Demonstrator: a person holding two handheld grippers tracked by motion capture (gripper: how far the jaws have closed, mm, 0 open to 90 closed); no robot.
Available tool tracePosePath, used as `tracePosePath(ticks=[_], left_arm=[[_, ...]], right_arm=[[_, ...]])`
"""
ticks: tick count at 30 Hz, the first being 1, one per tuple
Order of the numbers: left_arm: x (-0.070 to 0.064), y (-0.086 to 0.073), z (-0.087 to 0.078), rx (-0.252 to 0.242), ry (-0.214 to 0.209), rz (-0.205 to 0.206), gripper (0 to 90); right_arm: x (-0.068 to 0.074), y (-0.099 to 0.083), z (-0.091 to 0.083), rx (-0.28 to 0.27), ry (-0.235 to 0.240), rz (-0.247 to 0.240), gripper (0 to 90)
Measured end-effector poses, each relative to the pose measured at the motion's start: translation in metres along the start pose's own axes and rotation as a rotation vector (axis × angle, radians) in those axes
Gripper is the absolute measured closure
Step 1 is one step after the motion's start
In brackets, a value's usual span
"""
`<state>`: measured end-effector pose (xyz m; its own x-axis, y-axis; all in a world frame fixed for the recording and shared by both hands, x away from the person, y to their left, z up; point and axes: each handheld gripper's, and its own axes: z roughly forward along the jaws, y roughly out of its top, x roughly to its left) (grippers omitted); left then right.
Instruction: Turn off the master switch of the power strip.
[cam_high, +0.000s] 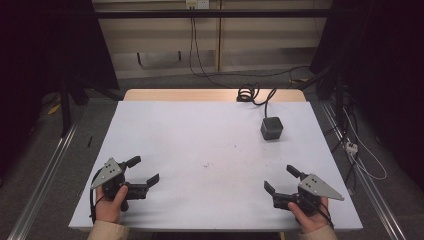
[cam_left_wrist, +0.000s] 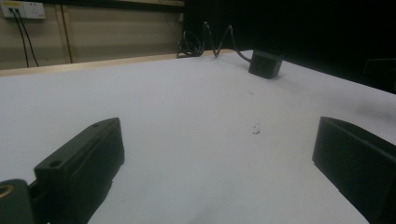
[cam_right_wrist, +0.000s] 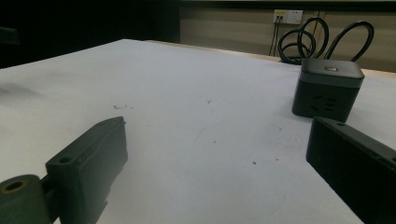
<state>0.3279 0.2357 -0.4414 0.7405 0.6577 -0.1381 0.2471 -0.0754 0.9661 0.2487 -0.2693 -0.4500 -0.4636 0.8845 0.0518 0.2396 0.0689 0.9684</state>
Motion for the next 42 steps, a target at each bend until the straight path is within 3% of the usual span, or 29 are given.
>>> tracePosePath(ticks=[13, 18, 33, 42], left_arm=[[0.000, 0.001, -0.004, -0.032, -0.001, 0.001, 1.8], [0.001, 0.001, -0.005, -0.026, -0.008, 0.008, 1.8], [0.003, 0.000, -0.009, -0.040, -0.004, 0.000, 1.8], [0.004, 0.000, -0.010, -0.043, -0.009, -0.002, 1.8]], right_arm=[[-0.003, 0.007, 0.007, -0.007, -0.013, -0.013, 6.6], [-0.006, 0.011, 0.016, 0.020, -0.013, -0.022, 6.1], [-0.027, 0.020, 0.031, 0.055, -0.043, 0.007, 6.7], [-0.032, 0.028, 0.042, 0.066, -0.059, 0.022, 6.9]])
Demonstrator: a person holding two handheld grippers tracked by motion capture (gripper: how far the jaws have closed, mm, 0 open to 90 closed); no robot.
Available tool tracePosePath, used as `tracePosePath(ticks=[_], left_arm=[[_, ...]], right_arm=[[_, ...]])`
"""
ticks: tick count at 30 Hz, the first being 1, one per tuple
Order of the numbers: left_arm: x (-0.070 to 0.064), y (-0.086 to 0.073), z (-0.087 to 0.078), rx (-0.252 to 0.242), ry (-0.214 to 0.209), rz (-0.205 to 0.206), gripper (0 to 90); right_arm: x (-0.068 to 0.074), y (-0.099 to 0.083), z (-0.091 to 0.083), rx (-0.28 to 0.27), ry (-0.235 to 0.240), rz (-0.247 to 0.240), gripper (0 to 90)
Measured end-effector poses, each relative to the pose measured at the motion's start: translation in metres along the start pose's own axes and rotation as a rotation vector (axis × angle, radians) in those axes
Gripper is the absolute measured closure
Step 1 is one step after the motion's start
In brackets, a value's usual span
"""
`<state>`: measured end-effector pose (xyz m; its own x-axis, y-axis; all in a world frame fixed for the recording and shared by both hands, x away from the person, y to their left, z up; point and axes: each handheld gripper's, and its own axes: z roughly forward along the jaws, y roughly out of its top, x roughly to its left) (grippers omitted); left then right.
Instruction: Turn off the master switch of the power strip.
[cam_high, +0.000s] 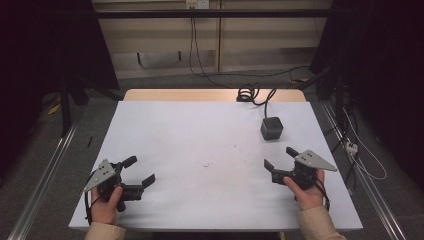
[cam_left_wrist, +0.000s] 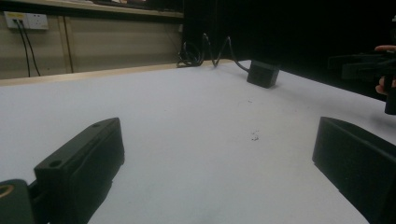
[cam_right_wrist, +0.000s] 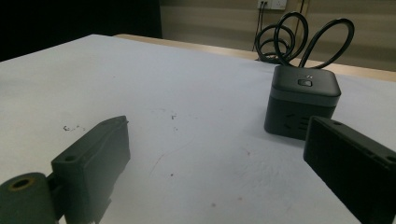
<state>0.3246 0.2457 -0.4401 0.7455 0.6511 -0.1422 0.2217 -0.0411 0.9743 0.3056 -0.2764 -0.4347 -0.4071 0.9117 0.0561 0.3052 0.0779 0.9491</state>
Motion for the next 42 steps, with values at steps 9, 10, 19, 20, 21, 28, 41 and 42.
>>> tracePosePath(ticks=[9, 10, 19, 20, 21, 28, 41, 42], left_arm=[[0.000, 0.000, 0.001, -0.001, -0.007, -0.001, 1.8], [0.000, 0.000, 0.001, -0.002, -0.007, -0.002, 1.8], [0.001, 0.000, 0.001, -0.007, -0.017, -0.003, 1.8], [0.001, 0.000, 0.001, -0.007, -0.017, -0.003, 1.8], [0.001, 0.000, 0.001, -0.007, -0.019, -0.004, 1.8], [0.000, 0.000, 0.000, -0.010, -0.015, -0.003, 1.8], [0.000, 0.000, 0.001, -0.009, -0.022, 0.001, 1.8], [0.000, 0.000, 0.000, -0.011, -0.020, -0.002, 1.8]], right_arm=[[-0.006, 0.006, 0.012, 0.013, -0.022, 0.022, 7.6], [-0.006, 0.006, 0.013, 0.016, -0.022, 0.018, 7.6], [-0.006, 0.012, 0.022, 0.034, -0.024, -0.011, 7.7], [-0.006, 0.013, 0.023, 0.035, -0.025, -0.012, 7.7], [-0.006, 0.014, 0.023, 0.032, -0.024, -0.014, 7.7], [-0.008, 0.019, 0.028, 0.033, -0.027, -0.003, 8.6], [-0.012, 0.024, 0.040, 0.057, -0.037, -0.025, 9.4], [-0.012, 0.025, 0.041, 0.059, -0.040, -0.025, 9.4]])
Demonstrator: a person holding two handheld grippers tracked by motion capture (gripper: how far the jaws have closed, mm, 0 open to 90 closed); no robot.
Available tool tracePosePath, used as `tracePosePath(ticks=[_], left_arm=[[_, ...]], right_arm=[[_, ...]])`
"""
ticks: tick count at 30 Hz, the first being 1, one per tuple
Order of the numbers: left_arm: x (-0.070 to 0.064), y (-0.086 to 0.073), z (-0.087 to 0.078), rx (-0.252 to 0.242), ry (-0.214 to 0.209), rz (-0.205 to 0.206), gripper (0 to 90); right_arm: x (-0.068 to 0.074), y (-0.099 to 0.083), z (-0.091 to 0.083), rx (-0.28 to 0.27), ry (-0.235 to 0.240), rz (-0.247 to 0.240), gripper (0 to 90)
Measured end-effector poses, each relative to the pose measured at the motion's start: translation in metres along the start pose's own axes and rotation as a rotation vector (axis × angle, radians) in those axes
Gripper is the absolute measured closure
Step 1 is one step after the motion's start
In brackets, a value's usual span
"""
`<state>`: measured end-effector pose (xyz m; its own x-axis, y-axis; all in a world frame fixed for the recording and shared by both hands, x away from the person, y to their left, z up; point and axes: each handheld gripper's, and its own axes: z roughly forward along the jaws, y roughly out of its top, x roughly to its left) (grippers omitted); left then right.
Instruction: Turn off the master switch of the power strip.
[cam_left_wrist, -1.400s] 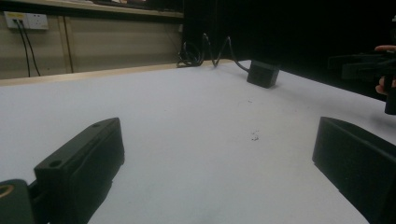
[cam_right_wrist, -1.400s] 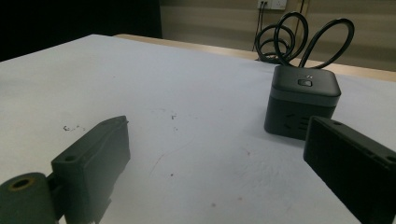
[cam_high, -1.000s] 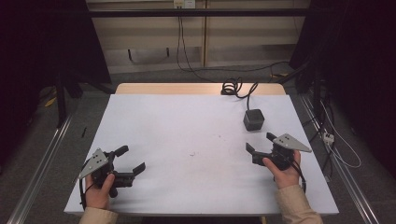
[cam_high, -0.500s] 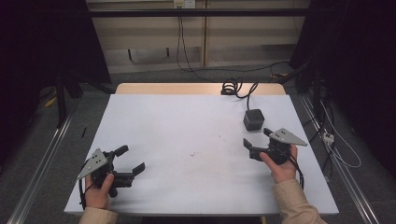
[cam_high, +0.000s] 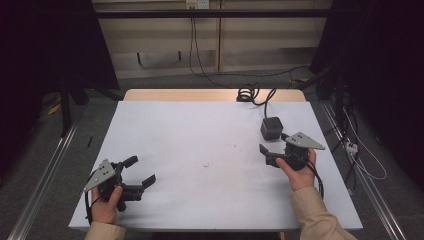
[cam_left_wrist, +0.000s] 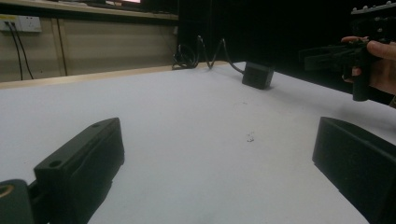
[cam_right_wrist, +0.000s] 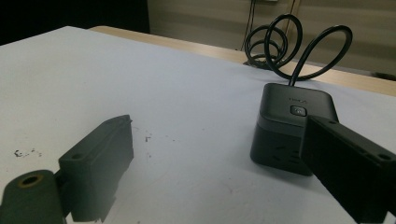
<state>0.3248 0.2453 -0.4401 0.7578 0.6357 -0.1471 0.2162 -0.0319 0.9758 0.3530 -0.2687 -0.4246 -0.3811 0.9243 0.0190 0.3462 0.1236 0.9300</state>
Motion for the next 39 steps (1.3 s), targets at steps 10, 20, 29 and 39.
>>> tracePosePath(ticks=[10, 20, 29, 39], left_arm=[[0.001, 0.000, 0.000, 0.003, 0.000, -0.001, 1.8], [0.002, -0.001, 0.000, 0.004, -0.001, 0.002, 1.8], [0.002, -0.001, 0.000, 0.004, -0.003, -0.006, 1.8], [0.001, -0.001, 0.000, 0.006, -0.007, -0.002, 1.8]], right_arm=[[-0.004, 0.000, 0.007, 0.009, -0.014, 0.002, 10.1], [-0.008, 0.006, 0.015, 0.011, -0.023, 0.001, 11.3], [-0.016, 0.009, 0.021, 0.012, -0.033, 0.011, 11.8], [-0.022, 0.014, 0.023, 0.013, -0.043, 0.015, 11.9]])
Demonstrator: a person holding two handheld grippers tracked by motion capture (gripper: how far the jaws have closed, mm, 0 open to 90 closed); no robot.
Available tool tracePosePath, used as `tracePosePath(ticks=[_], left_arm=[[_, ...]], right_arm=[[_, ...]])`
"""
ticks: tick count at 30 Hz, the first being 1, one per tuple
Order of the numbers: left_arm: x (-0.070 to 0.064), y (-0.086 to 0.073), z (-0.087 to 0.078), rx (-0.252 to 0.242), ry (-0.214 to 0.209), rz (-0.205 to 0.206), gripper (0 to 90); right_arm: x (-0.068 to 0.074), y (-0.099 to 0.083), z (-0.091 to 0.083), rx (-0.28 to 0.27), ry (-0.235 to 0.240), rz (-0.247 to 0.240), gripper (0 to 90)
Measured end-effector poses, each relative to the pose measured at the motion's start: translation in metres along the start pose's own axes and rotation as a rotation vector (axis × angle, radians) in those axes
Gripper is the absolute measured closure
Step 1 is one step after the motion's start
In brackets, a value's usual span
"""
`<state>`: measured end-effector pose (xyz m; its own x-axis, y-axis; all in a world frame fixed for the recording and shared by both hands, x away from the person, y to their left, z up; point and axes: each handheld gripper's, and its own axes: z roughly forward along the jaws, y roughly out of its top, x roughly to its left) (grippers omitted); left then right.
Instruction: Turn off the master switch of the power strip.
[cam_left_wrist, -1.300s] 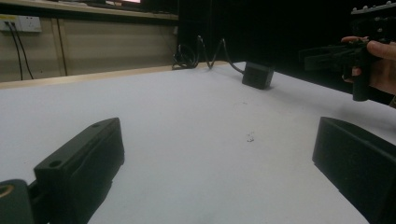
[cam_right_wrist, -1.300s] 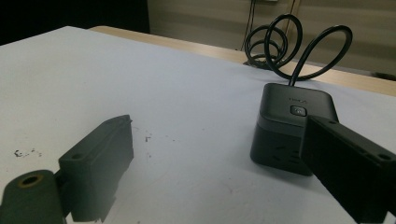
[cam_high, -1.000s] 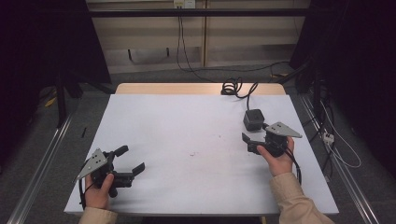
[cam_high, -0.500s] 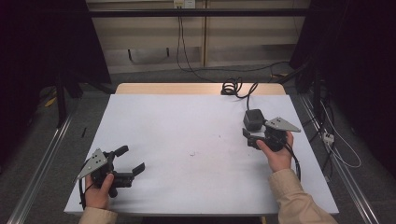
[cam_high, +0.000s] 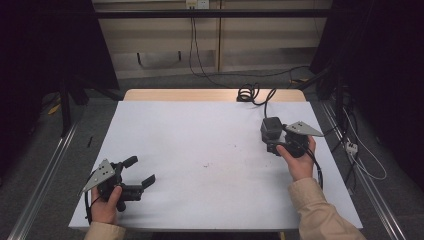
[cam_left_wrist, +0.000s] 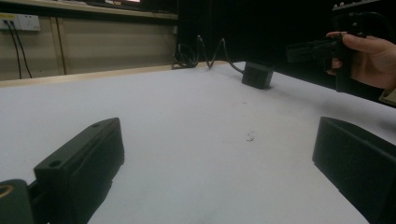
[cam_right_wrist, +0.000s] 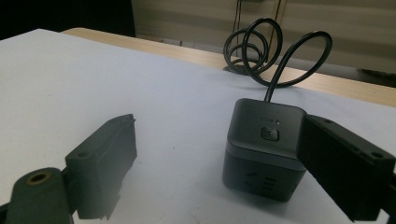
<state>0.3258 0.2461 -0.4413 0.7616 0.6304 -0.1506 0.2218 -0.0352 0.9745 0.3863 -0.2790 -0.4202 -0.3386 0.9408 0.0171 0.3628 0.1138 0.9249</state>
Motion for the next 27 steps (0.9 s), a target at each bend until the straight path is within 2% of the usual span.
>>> tracePosePath(ticks=[8, 15, 27], left_arm=[[0.000, 0.000, 0.000, 0.002, 0.002, -0.004, 1.8], [0.001, 0.000, 0.000, 0.005, -0.001, -0.002, 1.8], [0.001, 0.000, -0.001, 0.000, 0.002, -0.002, 1.8]], right_arm=[[-0.006, 0.001, 0.002, 0.003, -0.001, 0.024, 11.9], [-0.006, 0.003, 0.005, 0.009, 0.008, 0.024, 13.1], [-0.005, 0.013, 0.010, 0.016, 0.006, -0.009, 17.8]])
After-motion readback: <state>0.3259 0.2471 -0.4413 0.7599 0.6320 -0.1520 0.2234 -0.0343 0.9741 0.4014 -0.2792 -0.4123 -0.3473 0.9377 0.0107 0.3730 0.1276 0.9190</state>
